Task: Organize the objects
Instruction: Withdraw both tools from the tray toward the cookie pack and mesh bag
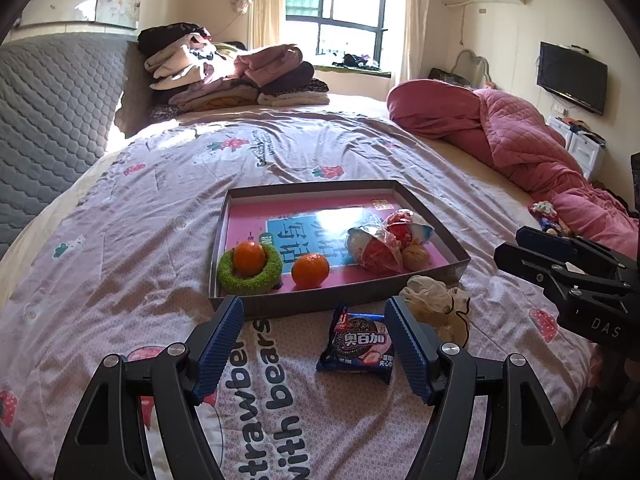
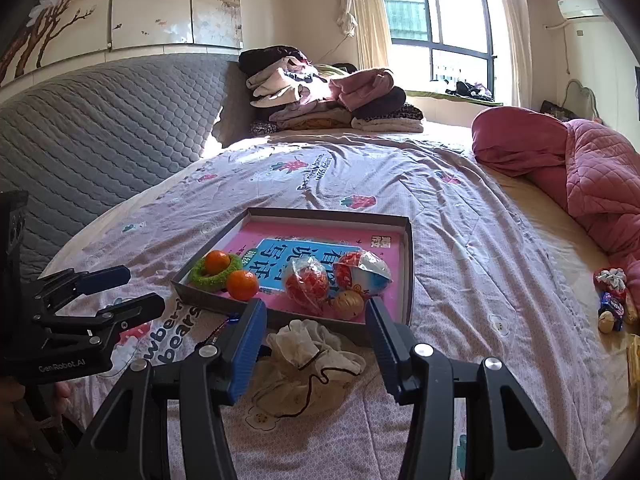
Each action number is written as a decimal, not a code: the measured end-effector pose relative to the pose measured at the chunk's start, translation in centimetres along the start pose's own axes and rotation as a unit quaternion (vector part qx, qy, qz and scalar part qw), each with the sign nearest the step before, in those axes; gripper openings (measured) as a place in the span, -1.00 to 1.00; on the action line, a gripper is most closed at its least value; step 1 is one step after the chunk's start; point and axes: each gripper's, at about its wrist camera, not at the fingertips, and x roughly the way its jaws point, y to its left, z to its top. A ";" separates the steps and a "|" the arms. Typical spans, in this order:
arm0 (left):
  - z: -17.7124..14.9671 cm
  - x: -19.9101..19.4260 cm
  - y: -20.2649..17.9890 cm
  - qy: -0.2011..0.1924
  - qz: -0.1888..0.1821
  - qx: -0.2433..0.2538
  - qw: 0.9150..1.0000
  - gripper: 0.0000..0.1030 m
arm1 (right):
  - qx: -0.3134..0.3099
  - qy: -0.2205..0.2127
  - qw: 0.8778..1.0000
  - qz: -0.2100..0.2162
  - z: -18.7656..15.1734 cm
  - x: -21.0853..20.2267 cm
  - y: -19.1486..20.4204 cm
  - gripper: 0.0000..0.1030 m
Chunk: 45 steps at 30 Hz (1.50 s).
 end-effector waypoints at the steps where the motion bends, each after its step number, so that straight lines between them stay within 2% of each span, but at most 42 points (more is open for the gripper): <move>1: -0.1 -0.1 0.1 0.000 0.001 0.000 1.000 0.45 | -0.001 0.002 1.000 0.001 -0.2 -0.1 0.1 0.00; 25: -3.7 -1.0 -2.2 0.036 -0.001 0.029 0.999 0.45 | -0.012 0.053 0.998 -0.001 -4.7 0.0 1.2 0.00; 45: -5.8 0.9 -3.5 0.076 -0.009 0.046 0.996 0.45 | 0.006 0.069 0.998 -0.008 -5.8 0.7 0.3 0.00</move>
